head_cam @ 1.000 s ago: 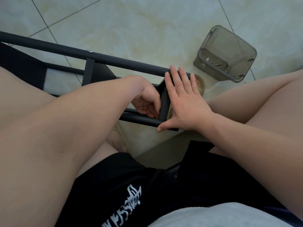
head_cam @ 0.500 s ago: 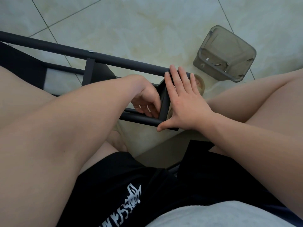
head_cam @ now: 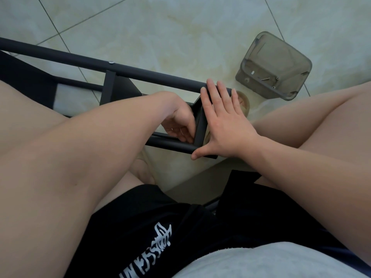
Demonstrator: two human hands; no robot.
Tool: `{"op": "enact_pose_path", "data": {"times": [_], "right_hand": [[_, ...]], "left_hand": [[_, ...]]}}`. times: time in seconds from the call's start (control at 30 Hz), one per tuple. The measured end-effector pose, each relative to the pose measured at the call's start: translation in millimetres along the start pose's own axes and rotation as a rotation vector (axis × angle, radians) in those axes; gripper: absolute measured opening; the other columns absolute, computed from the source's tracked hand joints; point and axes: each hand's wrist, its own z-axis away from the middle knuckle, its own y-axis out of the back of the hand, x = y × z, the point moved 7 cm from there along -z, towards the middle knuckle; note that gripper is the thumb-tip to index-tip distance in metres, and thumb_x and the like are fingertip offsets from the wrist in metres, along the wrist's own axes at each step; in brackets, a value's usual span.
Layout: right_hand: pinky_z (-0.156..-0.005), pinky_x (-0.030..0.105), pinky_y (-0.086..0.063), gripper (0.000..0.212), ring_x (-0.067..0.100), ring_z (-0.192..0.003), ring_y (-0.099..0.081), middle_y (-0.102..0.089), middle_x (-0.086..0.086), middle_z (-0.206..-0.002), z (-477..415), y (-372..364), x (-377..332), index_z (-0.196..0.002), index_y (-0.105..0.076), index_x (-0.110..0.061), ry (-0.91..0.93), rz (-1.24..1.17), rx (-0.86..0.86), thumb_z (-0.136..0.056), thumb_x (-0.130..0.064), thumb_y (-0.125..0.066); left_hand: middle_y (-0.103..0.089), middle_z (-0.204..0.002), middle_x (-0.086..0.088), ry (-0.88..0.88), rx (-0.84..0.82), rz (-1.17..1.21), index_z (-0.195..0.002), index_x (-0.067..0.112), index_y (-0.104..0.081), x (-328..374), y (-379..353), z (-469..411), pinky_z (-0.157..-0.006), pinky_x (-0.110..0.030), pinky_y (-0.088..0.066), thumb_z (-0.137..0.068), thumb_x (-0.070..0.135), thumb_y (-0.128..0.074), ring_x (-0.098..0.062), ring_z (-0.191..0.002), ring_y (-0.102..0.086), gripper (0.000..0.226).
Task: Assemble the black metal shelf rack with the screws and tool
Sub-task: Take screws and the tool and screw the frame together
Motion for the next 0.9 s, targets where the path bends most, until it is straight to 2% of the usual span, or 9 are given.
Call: {"op": "enact_pose_path", "data": {"times": [0.17, 0.27, 0.37, 0.5, 0.6, 0.77, 0.9], "right_hand": [[-0.124, 0.054, 0.012, 0.162, 0.034, -0.152, 0.027, 0.028, 0.015, -0.165, 0.3, 0.5, -0.3, -0.159, 0.015, -0.005, 0.002, -0.013, -0.004, -0.050, -0.097, -0.061], [-0.125, 0.054, 0.011, 0.161, 0.034, -0.152, 0.027, 0.028, 0.015, -0.165, 0.4, 1.0, -0.2, -0.159, 0.015, -0.005, 0.001, -0.005, -0.003, -0.050, -0.097, -0.061], [-0.125, 0.053, 0.012, 0.162, 0.034, -0.153, 0.026, 0.027, 0.015, -0.165, 0.6, 1.0, -0.3, -0.159, 0.015, -0.005, 0.001, -0.002, -0.001, -0.050, -0.097, -0.061], [-0.124, 0.052, 0.013, 0.162, 0.034, -0.153, 0.026, 0.027, 0.015, -0.165, 0.5, 0.6, -0.2, -0.159, 0.015, -0.005, 0.002, -0.004, 0.001, -0.050, -0.097, -0.060], [-0.124, 0.053, 0.012, 0.162, 0.034, -0.153, 0.026, 0.026, 0.015, -0.166, 0.4, 0.4, 0.0, -0.160, 0.014, -0.004, 0.002, -0.005, 0.001, -0.050, -0.097, -0.060], [-0.124, 0.052, 0.014, 0.162, 0.034, -0.152, 0.026, 0.027, 0.015, -0.165, 0.4, 0.1, 0.5, -0.160, 0.014, -0.005, -0.002, -0.008, 0.003, -0.050, -0.097, -0.061], [-0.124, 0.051, 0.014, 0.161, 0.034, -0.153, 0.026, 0.027, 0.015, -0.166, 0.3, 0.5, 0.2, -0.159, 0.014, -0.004, 0.000, -0.009, 0.008, -0.050, -0.097, -0.061]], "left_hand": [[-0.073, -0.092, -0.001, -0.021, -0.018, 0.003, -0.097, 0.012, -0.074, 2.7, 1.7, 3.3, -0.076, -0.024, -0.044, -0.090, 0.008, -0.066, -0.012, -0.090, -0.065, 0.012], [-0.074, -0.094, 0.003, -0.016, -0.028, 0.011, -0.102, 0.015, -0.074, 0.1, 1.0, 5.7, -0.080, -0.027, -0.045, -0.090, 0.014, -0.066, -0.012, -0.093, -0.066, 0.015], [-0.073, -0.085, 0.007, -0.008, 0.002, 0.001, -0.098, 0.019, -0.073, -1.8, 0.6, 3.1, -0.079, -0.028, -0.045, -0.092, 0.020, -0.066, -0.011, -0.088, -0.064, 0.010], [-0.071, -0.080, 0.004, 0.005, 0.007, 0.010, -0.098, 0.014, -0.070, -0.4, 0.5, 0.4, -0.070, -0.023, -0.044, -0.094, 0.016, -0.063, -0.010, -0.081, -0.063, 0.008], [-0.070, -0.083, 0.000, 0.002, -0.001, 0.038, -0.103, 0.010, -0.069, 1.2, 1.7, 1.2, -0.071, -0.023, -0.045, -0.093, 0.013, -0.063, -0.012, -0.081, -0.063, 0.011], [-0.069, -0.078, 0.002, 0.006, 0.003, 0.034, -0.094, 0.013, -0.069, -0.2, -0.6, -0.2, -0.073, -0.025, -0.046, -0.093, 0.014, -0.064, -0.012, -0.079, -0.062, 0.006], [-0.071, -0.078, 0.001, 0.016, -0.032, 0.061, -0.094, 0.012, -0.070, -2.0, -1.8, -0.5, -0.073, -0.023, -0.046, -0.093, 0.011, -0.063, -0.011, -0.077, -0.063, 0.007]]}}
